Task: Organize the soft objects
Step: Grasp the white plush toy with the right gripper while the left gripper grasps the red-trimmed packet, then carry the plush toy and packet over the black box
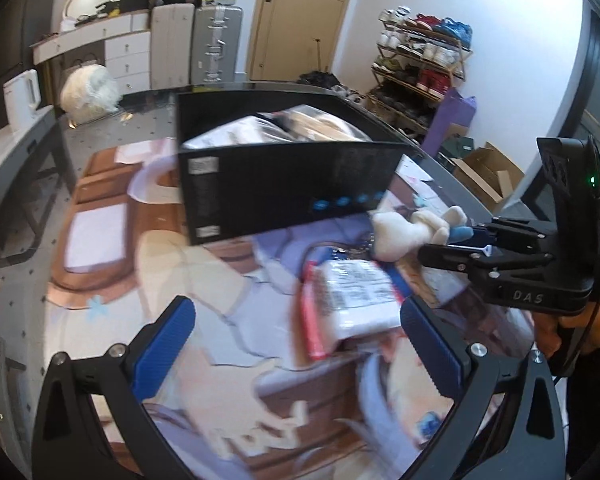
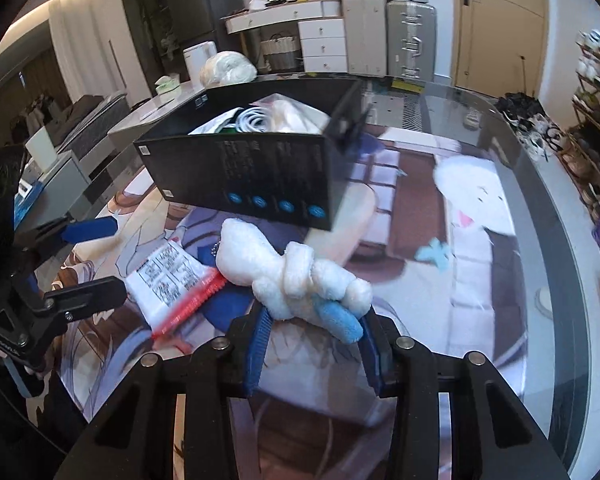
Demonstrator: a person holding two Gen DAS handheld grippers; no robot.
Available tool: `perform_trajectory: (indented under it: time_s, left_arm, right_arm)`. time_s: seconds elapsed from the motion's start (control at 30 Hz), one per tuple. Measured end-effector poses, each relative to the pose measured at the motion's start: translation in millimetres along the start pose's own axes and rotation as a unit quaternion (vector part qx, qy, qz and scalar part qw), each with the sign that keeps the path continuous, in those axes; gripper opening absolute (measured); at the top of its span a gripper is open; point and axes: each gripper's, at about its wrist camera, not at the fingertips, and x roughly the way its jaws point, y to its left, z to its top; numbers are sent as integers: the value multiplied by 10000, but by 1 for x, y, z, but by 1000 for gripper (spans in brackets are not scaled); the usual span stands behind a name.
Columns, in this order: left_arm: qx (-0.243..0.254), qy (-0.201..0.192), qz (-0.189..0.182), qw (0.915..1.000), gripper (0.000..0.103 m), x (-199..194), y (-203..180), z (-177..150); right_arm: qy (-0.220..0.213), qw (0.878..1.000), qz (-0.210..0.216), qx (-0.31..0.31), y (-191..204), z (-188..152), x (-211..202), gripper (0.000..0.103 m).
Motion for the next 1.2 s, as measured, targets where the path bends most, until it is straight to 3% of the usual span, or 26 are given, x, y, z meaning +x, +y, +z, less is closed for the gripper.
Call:
perform_trajectory:
  time_s: [0.53,0.63,0.7,0.8,1.2]
  left_arm:
    - [532,629,586,9949,100,33,-39,5]
    - [612,643,629,9941,89,35,-40,5]
    - [723,551,614,9940,68,33,-43,5]
    - [656,427,528,9955,56,29,-36,6]
    - [484,-18,407,9980,53,1,-17,5]
  right_arm:
    - [2,9999,-133,82,-11,-18,-14,41]
    - [-13,9998,-145,115,-11,-19,-14,41]
    - [-23,9998,-159,110,-11,-18,-14,41]
    - [-15,9998,-174,93,-10,-19,-14,40]
    - [-146,9997,-169,57,-5,-16,-23,40]
